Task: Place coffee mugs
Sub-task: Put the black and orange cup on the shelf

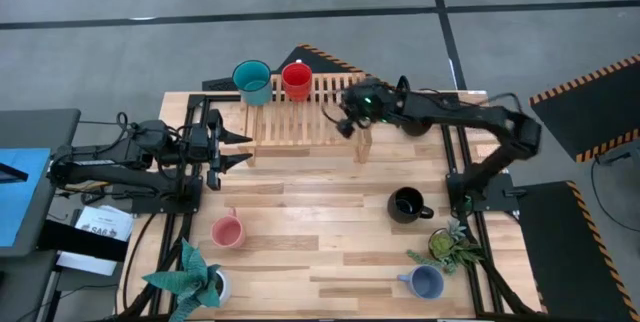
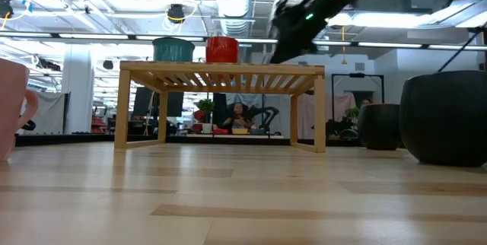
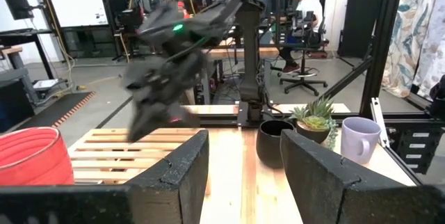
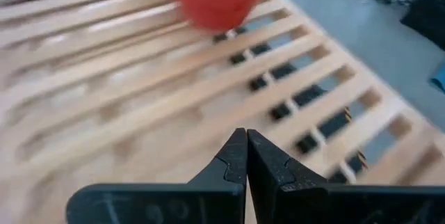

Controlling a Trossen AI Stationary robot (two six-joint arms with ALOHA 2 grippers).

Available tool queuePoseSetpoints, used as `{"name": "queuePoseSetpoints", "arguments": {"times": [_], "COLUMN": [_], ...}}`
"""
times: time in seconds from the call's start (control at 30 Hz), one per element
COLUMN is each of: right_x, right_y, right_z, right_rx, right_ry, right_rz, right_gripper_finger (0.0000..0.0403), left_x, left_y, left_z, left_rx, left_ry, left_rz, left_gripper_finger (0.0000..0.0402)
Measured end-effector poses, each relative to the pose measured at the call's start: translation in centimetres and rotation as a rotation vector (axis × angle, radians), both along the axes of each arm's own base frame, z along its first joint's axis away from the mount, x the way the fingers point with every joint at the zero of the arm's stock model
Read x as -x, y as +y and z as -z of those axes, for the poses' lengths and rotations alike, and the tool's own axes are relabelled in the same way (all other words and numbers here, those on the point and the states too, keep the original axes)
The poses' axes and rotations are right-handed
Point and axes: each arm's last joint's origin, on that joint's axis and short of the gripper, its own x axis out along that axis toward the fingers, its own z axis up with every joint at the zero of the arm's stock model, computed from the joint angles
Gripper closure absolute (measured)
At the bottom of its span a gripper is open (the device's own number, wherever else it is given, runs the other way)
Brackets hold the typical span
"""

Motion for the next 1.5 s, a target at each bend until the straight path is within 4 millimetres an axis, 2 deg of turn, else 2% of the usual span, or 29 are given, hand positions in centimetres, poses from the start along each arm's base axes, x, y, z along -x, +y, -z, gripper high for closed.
{"name": "queuePoseSetpoints", "arguments": {"times": [0.17,0.3,0.43,0.57,0.77,0.9,1.1,1.5], "right_x": [5.2,8.9,11.8,13.4,14.3,14.6,15.0,14.6], "right_y": [3.5,5.0,4.9,3.7,0.3,-2.3,-4.6,-5.4], "right_z": [-0.5,-1.1,-1.8,-1.5,1.2,2.8,5.2,8.4], "right_rx": [-0.022,-0.086,-0.124,-0.172,-0.277,-0.308,-0.382,-0.51], "right_ry": [-0.008,-0.026,0.004,0.051,0.219,0.278,0.372,0.521], "right_rz": [-0.03,0.011,0.109,0.221,0.409,0.49,0.565,0.541], "right_gripper_finger": [0.0373,0.0358,0.0332,0.0278,0.0171,0.0127,0.0113,0.0118], "left_x": [0.0,0.0,0.0,0.0,0.0,0.0,0.0,0.0], "left_y": [0.0,0.0,0.0,0.0,0.0,0.0,0.0,0.0], "left_z": [0.0,0.0,0.0,0.0,0.0,0.0,0.0,0.0], "left_rx": [0.0,0.0,0.0,0.0,0.0,0.0,0.0,0.001], "left_ry": [0.0,0.0,0.001,0.001,0.001,0.001,0.001,0.001], "left_rz": [0.0,0.0,0.0,0.0,0.0,0.0,0.001,0.0], "left_gripper_finger": [0.0236,0.0236,0.0236,0.0236,0.0236,0.0236,0.0236,0.0236]}}
